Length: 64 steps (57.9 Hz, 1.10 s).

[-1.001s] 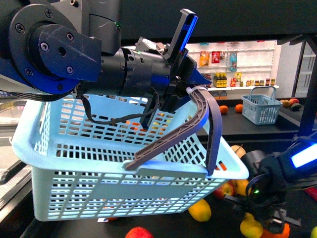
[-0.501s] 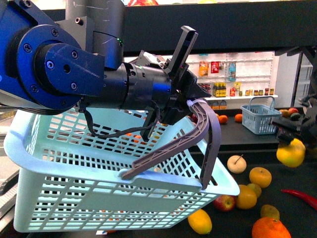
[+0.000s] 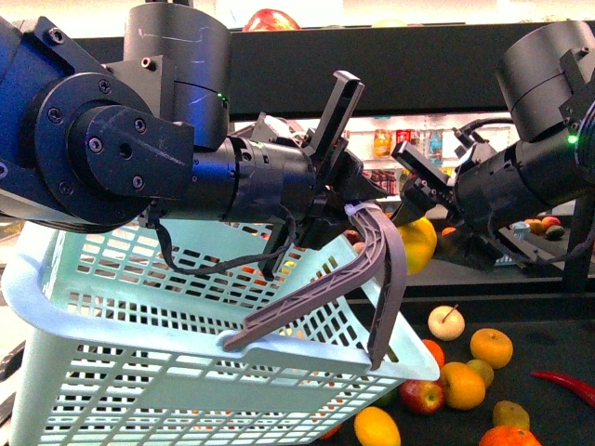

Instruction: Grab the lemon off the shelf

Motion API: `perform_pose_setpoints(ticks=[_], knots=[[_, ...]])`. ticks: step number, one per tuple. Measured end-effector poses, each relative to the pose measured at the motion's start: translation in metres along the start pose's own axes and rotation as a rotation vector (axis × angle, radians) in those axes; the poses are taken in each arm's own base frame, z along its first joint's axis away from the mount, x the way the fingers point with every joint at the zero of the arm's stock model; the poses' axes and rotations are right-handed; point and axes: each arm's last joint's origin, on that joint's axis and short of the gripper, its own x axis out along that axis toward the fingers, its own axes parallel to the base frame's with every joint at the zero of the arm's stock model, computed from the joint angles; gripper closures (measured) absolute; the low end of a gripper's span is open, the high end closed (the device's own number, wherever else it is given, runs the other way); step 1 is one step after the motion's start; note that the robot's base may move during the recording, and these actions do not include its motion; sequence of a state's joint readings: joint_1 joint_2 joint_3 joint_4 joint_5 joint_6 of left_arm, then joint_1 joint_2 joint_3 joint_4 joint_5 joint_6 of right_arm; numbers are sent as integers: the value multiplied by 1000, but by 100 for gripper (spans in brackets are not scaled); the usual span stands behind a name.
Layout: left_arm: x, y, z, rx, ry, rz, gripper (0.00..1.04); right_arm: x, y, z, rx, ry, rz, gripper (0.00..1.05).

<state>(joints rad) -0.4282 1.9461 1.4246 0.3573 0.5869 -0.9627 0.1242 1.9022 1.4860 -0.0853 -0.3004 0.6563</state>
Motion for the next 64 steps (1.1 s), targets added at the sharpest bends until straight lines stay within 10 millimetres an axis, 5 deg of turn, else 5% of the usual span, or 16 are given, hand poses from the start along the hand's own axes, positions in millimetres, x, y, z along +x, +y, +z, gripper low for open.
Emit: perform_pose_setpoints(ticks=[14,64], knots=[[0,0,0,1,-1,0,96,9,-7,-27,34,48,-5,57],[-1,4,2,-4,-15,16,96,25,-21,-40,198,69,19,58]])
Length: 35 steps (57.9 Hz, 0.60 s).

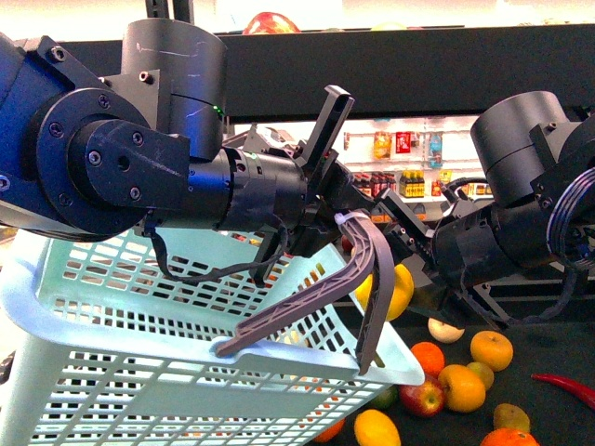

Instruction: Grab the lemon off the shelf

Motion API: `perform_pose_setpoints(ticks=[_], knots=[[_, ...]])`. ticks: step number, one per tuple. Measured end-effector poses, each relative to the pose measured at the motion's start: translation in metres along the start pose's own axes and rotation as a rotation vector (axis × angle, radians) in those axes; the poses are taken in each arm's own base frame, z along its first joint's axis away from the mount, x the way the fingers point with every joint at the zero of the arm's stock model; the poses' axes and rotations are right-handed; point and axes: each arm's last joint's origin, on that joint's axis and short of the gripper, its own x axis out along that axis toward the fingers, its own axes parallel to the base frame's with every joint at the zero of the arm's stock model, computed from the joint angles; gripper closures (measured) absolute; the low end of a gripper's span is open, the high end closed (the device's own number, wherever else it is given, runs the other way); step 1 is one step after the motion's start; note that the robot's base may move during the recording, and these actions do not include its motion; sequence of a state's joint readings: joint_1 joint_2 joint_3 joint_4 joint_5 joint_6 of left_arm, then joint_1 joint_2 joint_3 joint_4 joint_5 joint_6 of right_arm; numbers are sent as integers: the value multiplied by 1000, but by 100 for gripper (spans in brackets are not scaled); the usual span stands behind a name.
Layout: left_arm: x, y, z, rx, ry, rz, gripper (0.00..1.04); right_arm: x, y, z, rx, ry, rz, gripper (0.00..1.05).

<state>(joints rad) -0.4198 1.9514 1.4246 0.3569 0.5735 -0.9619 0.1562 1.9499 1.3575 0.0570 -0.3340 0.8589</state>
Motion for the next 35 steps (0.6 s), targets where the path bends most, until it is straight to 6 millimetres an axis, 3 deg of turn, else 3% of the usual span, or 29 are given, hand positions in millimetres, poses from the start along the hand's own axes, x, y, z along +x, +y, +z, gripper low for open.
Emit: perform_pose_setpoints(ticks=[18,35], knots=[[1,-1,-2,0,16,-10,96,-3,-33,-3,194,-8,-7,58],[1,-1,-2,1,12,-8,96,2,-24,-15,199,25,2,58]])
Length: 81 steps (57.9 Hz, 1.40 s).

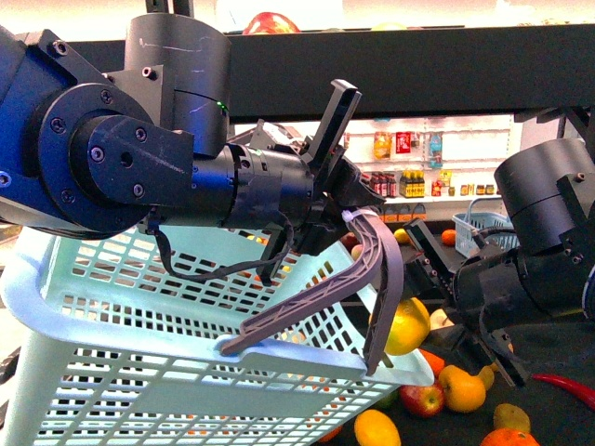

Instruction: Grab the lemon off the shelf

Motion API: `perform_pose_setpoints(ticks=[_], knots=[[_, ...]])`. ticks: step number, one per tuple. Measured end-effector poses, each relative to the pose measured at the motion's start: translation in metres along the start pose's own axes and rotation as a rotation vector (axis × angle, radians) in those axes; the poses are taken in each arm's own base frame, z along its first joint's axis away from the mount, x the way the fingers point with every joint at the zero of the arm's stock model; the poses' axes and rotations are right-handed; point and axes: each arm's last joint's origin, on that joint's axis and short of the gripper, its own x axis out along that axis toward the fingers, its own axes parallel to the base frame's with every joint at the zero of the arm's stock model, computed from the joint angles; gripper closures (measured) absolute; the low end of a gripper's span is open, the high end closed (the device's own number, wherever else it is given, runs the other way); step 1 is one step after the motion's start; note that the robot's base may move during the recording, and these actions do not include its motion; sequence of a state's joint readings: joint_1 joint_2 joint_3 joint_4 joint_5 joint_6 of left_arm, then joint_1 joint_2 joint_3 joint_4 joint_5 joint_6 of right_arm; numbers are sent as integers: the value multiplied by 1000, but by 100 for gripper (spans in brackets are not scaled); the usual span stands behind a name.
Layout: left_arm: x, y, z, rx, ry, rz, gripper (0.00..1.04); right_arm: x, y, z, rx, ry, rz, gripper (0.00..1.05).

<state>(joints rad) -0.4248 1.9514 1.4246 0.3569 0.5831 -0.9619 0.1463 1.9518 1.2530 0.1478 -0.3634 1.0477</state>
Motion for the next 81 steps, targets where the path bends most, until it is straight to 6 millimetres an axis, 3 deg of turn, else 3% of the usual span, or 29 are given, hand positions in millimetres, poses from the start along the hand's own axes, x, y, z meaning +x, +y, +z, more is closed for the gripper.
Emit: perform_pose_setpoints(ticks=[13,24,31,46,57,69,81], knots=[[0,0,0,0,4,-3,96,8,2,-11,-12,30,-7,57],[0,0,0,0,3,-2,96,9,4,-12,-29,27,4,22],[0,0,0,-1,3,-2,96,8,3,-9,-42,19,5,6],[0,0,0,-1,3,-1,96,-18,12,15,-163,-93,15,7],[0,0,0,-4,3,-2,96,-53,13,53,-308,-244,39,7],[0,0,0,-4,4,-2,96,-73,-13,93,-509,-377,4,7],[0,0,0,-4,3,-2,96,-51,-73,107,-730,-334,-74,7]])
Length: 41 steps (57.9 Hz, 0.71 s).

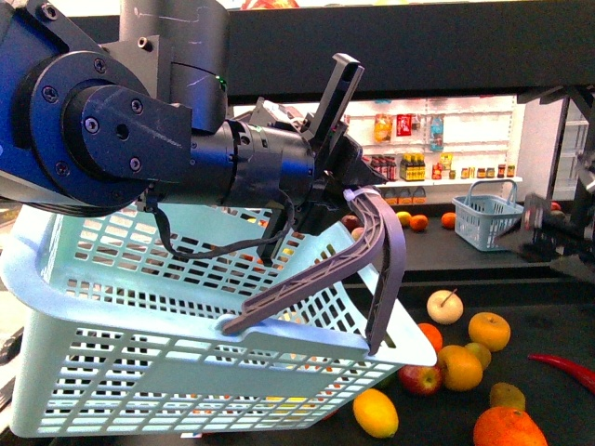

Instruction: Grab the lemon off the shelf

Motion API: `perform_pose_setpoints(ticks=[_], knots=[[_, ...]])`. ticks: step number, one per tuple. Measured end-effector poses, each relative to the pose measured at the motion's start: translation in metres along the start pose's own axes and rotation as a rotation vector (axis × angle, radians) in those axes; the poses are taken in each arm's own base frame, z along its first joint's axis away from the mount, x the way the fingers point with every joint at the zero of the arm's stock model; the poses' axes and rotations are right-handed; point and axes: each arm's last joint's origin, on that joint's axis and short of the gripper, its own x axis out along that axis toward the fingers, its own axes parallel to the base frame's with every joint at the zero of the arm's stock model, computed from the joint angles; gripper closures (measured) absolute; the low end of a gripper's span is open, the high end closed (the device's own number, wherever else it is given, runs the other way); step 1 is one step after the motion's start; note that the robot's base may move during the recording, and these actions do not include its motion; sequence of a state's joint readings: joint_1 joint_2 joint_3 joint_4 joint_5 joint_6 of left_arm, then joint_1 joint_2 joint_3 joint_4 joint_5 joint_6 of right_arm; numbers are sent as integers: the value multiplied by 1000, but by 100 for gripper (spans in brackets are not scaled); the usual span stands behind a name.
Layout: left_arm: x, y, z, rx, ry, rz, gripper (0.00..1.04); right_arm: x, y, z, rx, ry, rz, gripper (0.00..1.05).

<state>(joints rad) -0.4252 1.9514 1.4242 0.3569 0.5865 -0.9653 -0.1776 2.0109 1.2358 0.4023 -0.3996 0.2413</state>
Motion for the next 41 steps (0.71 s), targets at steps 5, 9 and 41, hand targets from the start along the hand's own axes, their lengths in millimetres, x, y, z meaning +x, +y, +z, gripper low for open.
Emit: perform_pose_setpoints(ticks=[5,9,41], knots=[[0,0,0,0,-1,0,96,11,-14,-27,-72,53,-5,7],[0,0,0,0,1,0,96,22,-23,-60,-141,118,-7,7],[0,0,0,0,1,0,96,106,11,-195,-435,231,88,7]])
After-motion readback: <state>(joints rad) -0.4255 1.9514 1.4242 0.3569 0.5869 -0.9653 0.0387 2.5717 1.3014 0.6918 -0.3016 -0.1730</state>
